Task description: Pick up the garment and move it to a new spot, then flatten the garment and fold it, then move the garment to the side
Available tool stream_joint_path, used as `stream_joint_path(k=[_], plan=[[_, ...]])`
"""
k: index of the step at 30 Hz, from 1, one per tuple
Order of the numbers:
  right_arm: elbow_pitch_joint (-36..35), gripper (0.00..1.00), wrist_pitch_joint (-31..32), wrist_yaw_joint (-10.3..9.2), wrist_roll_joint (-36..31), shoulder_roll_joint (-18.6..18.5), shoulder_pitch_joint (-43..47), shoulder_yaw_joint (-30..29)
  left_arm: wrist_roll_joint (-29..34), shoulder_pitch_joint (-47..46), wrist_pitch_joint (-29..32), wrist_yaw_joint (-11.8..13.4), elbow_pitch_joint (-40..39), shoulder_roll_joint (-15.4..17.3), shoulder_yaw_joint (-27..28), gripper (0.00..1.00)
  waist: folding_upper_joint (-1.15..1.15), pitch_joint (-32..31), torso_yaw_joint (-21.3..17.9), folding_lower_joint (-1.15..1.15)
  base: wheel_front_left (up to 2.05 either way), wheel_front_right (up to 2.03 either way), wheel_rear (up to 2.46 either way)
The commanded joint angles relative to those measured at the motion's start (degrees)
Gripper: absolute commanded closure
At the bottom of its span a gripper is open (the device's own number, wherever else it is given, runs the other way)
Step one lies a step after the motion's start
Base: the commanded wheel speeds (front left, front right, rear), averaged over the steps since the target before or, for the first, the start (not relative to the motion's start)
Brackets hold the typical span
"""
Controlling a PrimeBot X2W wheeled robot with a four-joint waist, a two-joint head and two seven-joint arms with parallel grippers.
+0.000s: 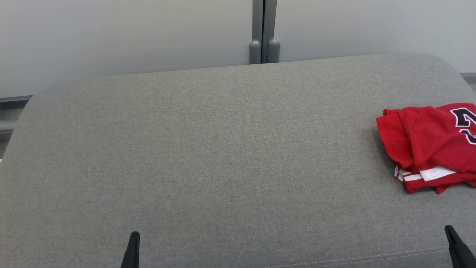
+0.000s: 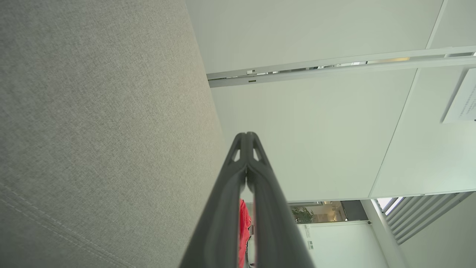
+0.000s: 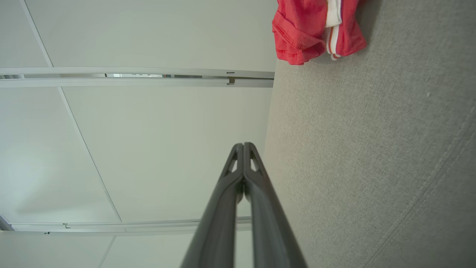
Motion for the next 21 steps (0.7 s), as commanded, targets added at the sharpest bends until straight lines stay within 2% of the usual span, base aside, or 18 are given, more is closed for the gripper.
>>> stream_joint_path(k=[1, 10, 21], plan=[[-0.5, 1.0, 0.4, 0.02, 1.4, -0.2, 0.7, -0.3, -1.2, 0.6, 0.3, -0.4, -0.5, -0.2, 0.3, 1.0, 0.0, 0.0, 0.0, 0.0, 0.0, 0.0, 0.0], [-1.0, 1.0, 1.4, 0.02, 5.2, -0.2, 1.5, -0.8, -4.2, 1.6, 0.8, -1.0, -1.3, -0.7, 0.7, 1.0, 0.0, 0.1, -0.2, 0.0, 0.0, 0.0, 0.0], [-1.0, 1.0, 1.3, 0.02, 5.0, -0.2, 1.4, -0.8, -4.0, 1.5, 0.9, -0.9, -1.2, -0.8, 0.8, 1.0, 0.0, 0.1, -0.2, 0.0, 0.0, 0.0, 0.0]])
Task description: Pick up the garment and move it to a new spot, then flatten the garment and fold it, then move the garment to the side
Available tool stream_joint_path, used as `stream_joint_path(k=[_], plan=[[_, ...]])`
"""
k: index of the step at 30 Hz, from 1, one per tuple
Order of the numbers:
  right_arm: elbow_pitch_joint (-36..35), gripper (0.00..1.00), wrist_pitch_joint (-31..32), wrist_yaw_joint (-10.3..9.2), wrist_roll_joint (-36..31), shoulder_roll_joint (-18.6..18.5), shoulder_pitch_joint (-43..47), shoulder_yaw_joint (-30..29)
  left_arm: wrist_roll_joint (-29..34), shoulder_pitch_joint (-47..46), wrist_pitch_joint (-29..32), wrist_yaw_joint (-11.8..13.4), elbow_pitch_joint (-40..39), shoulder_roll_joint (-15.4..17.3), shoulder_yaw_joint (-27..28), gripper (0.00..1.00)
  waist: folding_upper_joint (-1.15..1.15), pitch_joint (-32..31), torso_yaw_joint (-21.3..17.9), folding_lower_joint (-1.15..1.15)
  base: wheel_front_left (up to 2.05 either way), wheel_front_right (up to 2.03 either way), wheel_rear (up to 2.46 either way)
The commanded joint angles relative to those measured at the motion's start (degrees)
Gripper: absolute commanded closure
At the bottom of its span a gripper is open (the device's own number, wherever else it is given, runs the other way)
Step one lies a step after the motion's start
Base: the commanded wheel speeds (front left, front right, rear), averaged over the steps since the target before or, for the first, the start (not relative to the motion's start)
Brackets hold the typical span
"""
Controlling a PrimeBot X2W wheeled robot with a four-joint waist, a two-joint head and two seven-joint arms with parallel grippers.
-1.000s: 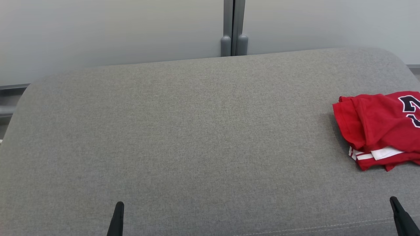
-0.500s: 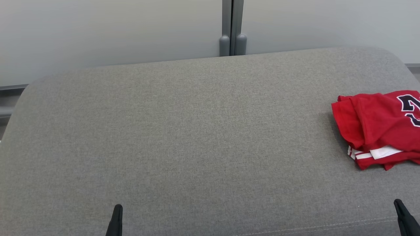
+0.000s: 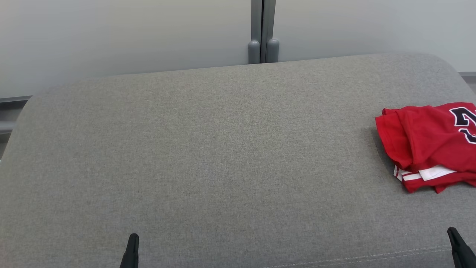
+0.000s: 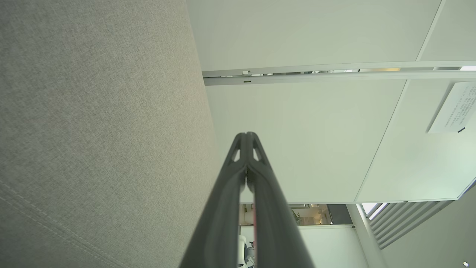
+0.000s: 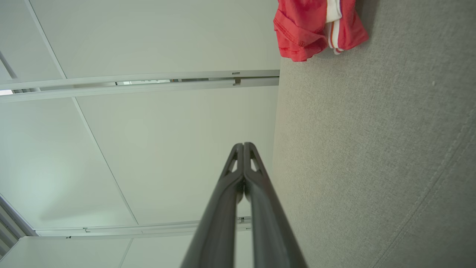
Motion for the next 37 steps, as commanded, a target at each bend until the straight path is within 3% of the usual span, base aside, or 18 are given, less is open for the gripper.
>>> stream_joint_path(k=[1, 37], plan=[[-0.3, 1.0, 0.1, 0.02, 0.2, -0.2, 0.4, -0.1, -0.5, 0.3, 0.2, -0.4, -0.1, -0.2, 0.2, 1.0, 0.0, 0.0, 0.0, 0.0, 0.0, 0.0, 0.0], [-0.2, 1.0, 0.1, 0.02, 0.2, -0.2, 0.4, -0.1, -0.2, 0.3, 0.5, -0.4, -0.1, -0.3, 0.5, 1.0, 0.0, 0.0, 0.0, 0.0, 0.0, 0.0, 0.0]])
